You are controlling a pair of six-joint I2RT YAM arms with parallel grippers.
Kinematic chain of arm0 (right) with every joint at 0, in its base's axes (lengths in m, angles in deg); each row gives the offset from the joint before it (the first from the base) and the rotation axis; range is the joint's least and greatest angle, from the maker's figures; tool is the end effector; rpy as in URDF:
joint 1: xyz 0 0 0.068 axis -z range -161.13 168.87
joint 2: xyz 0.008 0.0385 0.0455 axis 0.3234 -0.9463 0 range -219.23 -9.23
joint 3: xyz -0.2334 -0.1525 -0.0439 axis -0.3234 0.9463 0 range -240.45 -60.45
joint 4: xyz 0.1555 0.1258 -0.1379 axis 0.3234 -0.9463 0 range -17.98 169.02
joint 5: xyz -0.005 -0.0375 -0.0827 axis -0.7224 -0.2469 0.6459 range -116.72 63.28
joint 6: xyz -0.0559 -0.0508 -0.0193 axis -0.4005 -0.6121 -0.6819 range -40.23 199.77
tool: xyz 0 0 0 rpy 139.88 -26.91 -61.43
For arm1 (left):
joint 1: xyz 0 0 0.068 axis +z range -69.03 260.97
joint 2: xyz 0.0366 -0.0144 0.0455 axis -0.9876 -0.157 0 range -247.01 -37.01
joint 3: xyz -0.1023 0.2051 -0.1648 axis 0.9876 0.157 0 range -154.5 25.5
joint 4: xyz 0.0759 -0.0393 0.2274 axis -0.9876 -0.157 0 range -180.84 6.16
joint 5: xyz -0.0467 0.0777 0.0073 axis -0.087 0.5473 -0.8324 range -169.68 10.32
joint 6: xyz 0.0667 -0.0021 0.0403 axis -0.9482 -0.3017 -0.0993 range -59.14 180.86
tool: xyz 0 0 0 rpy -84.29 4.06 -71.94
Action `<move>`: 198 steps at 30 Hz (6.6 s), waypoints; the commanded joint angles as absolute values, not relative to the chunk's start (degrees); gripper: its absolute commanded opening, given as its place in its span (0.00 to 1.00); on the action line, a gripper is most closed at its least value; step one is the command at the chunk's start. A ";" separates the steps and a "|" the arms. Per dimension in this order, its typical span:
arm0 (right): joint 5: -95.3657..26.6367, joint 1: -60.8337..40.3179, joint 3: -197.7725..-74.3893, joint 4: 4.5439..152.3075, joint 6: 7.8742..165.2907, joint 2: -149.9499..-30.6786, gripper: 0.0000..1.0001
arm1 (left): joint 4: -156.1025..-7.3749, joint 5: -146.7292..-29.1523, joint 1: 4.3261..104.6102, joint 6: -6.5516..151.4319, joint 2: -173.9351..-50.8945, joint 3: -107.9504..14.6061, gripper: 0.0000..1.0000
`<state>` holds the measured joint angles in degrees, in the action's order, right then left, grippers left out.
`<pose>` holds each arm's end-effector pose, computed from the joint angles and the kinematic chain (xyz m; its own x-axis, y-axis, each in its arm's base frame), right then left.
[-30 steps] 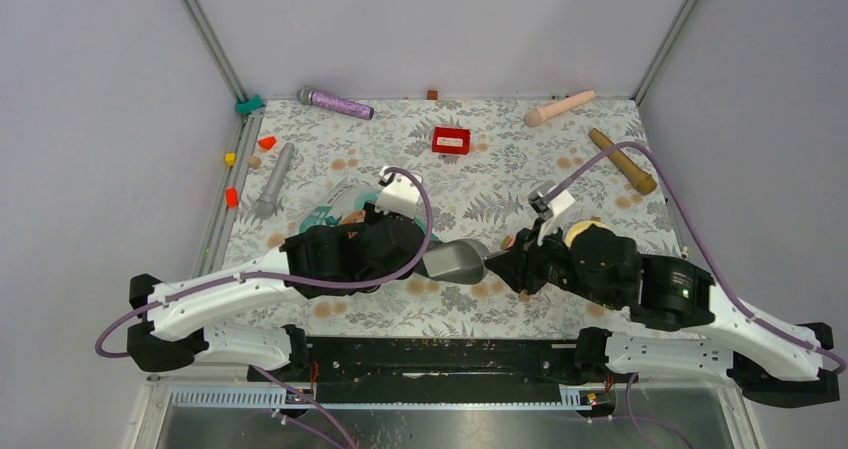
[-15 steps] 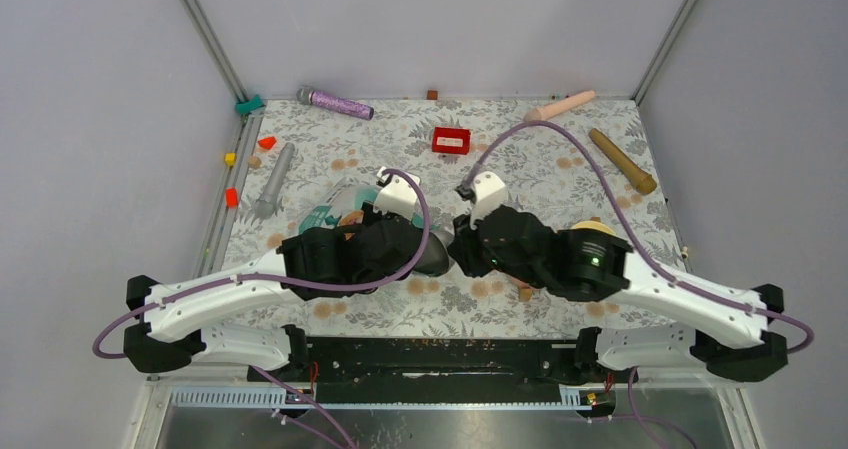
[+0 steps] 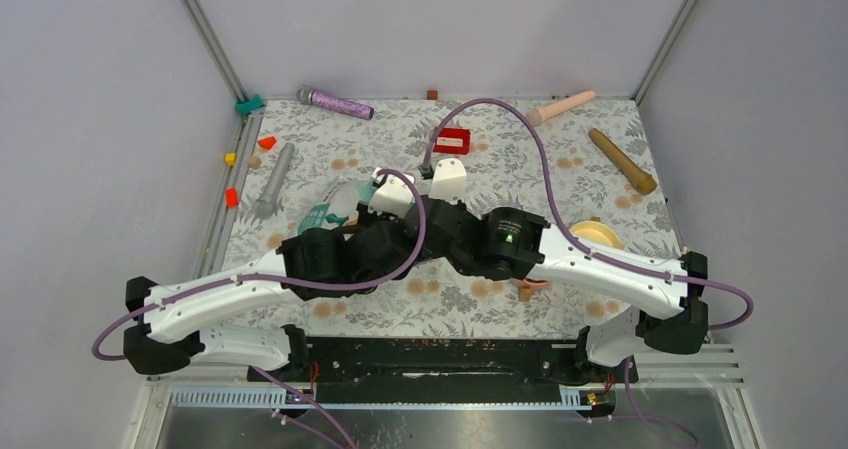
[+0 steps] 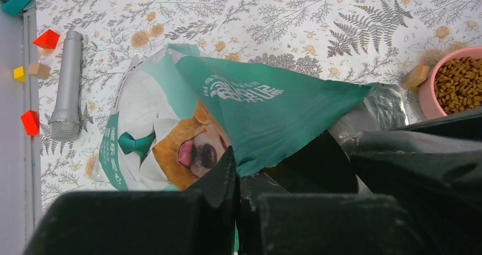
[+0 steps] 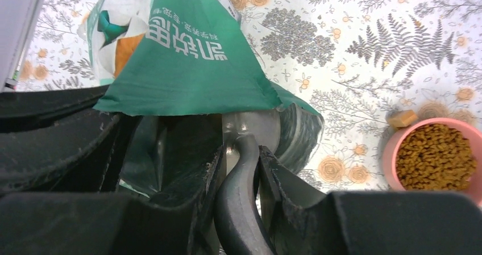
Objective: Serve the pet food
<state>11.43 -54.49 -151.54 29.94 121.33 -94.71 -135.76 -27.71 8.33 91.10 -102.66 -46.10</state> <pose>0.1279 0.2837 0.3812 -0.5621 -0.0588 -0.8250 -0.3369 0.9272 0.1635 0.1111 -0.1798 0.3632 -0.3992 0.2371 -0.8857 0.2587 0.9559 0.1393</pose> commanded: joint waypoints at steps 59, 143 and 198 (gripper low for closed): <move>1.07 -47.67 -91.81 123.78 148.35 -88.22 0.00 | -127.87 -28.22 7.40 91.93 -100.93 -46.15 0.00; 17.99 -49.57 -83.62 84.71 157.11 -46.36 0.00 | -127.09 -22.94 7.40 91.78 -95.56 -45.62 0.00; 5.31 -50.13 -73.46 93.30 150.47 -9.99 0.00 | -127.26 -22.26 7.40 94.34 -95.37 -44.92 0.00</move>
